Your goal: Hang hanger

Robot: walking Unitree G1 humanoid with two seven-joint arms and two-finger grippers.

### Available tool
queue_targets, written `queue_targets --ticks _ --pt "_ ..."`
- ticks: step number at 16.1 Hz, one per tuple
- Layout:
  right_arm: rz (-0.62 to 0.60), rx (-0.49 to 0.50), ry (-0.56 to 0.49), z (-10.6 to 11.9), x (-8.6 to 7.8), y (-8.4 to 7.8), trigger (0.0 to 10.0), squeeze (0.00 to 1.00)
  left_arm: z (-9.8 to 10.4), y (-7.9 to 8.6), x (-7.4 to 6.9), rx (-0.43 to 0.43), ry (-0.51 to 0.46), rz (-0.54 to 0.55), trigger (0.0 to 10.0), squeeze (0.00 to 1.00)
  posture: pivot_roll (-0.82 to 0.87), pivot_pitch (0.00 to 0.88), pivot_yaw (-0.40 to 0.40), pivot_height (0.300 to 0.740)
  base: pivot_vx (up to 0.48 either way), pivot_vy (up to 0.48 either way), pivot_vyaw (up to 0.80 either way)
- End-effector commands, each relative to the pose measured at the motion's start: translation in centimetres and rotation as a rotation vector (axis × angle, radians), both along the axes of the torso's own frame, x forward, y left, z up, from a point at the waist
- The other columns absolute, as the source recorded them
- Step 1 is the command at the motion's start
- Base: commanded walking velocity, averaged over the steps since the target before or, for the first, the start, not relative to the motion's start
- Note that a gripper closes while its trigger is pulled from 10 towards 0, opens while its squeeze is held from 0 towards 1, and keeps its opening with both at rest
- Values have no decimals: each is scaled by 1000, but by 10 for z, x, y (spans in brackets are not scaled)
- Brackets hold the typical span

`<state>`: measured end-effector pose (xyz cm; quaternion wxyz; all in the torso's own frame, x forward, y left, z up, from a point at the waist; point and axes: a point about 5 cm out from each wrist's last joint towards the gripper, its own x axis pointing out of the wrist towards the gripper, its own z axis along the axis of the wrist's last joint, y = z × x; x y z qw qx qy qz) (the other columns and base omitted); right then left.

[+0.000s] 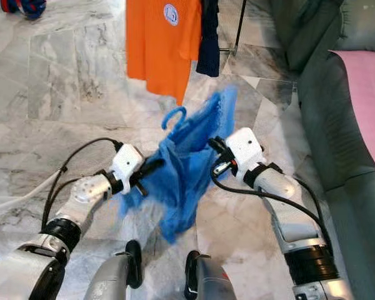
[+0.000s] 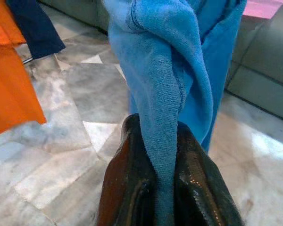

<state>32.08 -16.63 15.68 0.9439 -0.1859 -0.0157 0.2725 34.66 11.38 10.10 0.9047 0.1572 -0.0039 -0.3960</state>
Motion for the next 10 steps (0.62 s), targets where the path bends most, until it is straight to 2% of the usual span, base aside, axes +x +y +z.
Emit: queue_targets --ticks 1,4,5,6,8,9,10 --pt "-18 -60 28 -16 -5 -5 10000 0 0 3 -1 15 3 -20 0 0 -134 262 -14 740 0 0 0" --pt "-59 -117 28 -28 -7 -14 10000 0 3 3 1 46 1 -68 0 0 -138 261 -11 740 0 0 0" --pt "-62 -107 30 -30 -7 -15 10000 0 3 3 1 50 0 -68 0 0 -137 262 -11 740 0 0 0" --pt "-52 -83 24 -30 -8 -12 10000 835 3 3 1 51 1 -69 0 0 -141 261 -9 740 0 0 0" --pt "-45 -110 13 -34 -9 -9 10000 788 2 2 0 64 4 -86 0 0 -142 262 -9 740 0 0 0" --pt "-50 -104 20 -36 -9 -10 10000 447 1 2 -1 66 5 -89 0 0 -141 266 -9 740 0 0 0" --pt "-53 -102 22 -36 -9 -10 10000 0 1 2 -1 67 5 -89 0 0 -139 265 -9 740 0 0 0"
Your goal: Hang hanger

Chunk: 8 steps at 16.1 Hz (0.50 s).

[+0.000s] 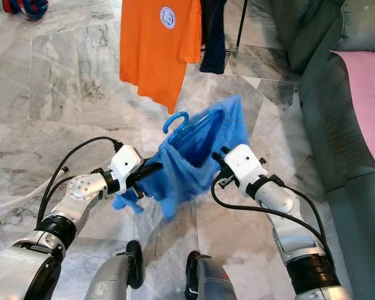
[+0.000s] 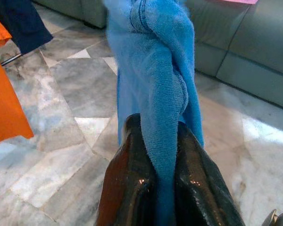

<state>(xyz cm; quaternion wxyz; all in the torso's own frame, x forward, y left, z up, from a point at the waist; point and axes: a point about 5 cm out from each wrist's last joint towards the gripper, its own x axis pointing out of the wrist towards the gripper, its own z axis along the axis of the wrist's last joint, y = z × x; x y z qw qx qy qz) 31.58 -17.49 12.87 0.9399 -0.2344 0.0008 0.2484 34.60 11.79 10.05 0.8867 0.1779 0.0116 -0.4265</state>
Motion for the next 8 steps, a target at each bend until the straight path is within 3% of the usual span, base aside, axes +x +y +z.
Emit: queue_targets --ticks 1,5,8 --pt "-6 2 27 -8 -3 -3 10000 0 2 -2 0 10 -16 -25 0 0 -139 266 -8 740 0 0 0" --pt "8 27 5 -3 -3 -3 10000 0 3 -2 0 21 -25 -35 0 0 -140 267 -5 740 0 0 0" --pt "-46 -38 -42 1 -5 -27 10000 0 9 1 3 40 -53 -36 0 0 -140 268 -5 740 0 0 0"
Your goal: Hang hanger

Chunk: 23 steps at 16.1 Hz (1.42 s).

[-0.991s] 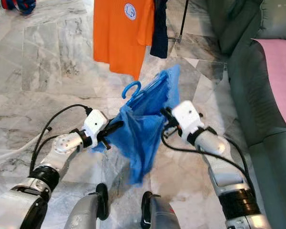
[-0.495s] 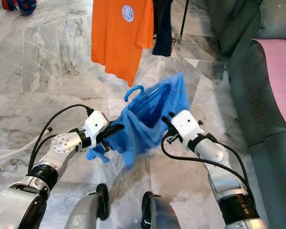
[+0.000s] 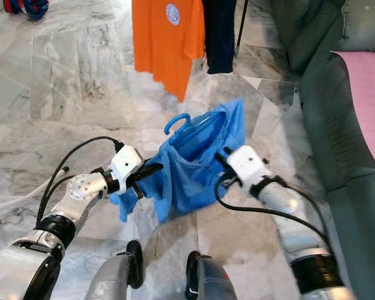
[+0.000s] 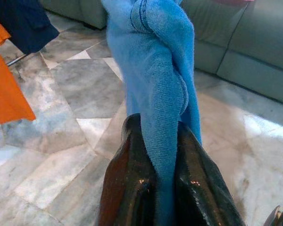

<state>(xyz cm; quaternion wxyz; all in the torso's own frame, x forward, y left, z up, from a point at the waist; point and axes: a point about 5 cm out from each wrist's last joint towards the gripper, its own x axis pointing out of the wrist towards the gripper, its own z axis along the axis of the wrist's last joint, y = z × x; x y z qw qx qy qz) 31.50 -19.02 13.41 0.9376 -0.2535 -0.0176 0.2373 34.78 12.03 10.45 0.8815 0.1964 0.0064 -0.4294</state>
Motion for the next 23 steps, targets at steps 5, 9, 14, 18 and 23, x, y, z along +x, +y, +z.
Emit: queue_targets --ticks 5,9,14,18,23 --pt "-51 -137 1 2 -8 -43 0 0 7 6 -1 95 -56 -92 0 0 -131 274 -9 740 0 0 0" --pt "95 -282 -15 21 -17 -50 0 0 5 6 -8 183 -44 -238 0 0 -130 273 -3 740 0 0 0" --pt "210 -316 -17 50 -23 -48 0 0 2 2 -11 237 -26 -306 0 0 -143 276 0 740 0 0 0" --pt "265 -292 54 39 -20 -45 0 0 7 -12 -15 218 -57 -404 0 0 -147 286 1 740 0 0 0" --pt "349 -149 133 44 -11 -29 10000 1000 8 -15 -14 216 -60 -412 0 0 -134 288 -4 740 0 0 0"
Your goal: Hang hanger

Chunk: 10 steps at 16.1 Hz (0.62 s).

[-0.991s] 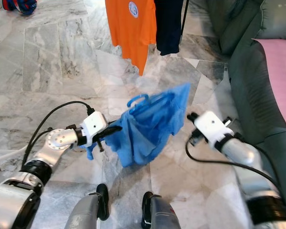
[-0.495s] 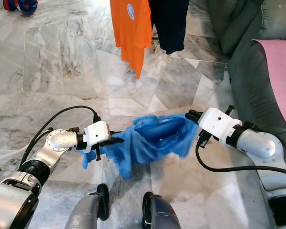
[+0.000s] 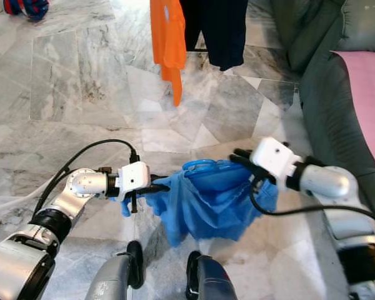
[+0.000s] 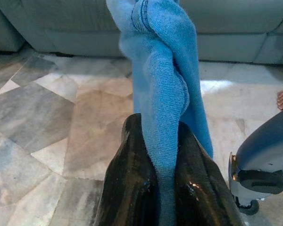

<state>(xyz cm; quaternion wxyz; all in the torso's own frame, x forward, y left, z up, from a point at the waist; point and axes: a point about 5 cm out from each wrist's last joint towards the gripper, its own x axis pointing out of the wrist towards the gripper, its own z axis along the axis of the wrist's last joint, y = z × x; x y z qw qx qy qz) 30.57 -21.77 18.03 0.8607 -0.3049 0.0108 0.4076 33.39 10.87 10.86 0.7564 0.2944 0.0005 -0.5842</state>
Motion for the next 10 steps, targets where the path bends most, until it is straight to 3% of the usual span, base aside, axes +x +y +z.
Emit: queue_targets --ticks 1,4,10 --pt "20 15 32 -1 -3 1 10000 1000 4 -3 0 -6 -23 -24 0 0 -134 288 -4 740 0 0 0" --pt "45 62 47 2 -5 9 10000 1000 1 0 0 -17 -6 2 0 0 -131 288 -3 740 0 0 0" --pt "78 -69 30 9 -8 5 10000 1000 -2 6 1 21 6 23 0 0 -134 290 8 740 0 0 0"
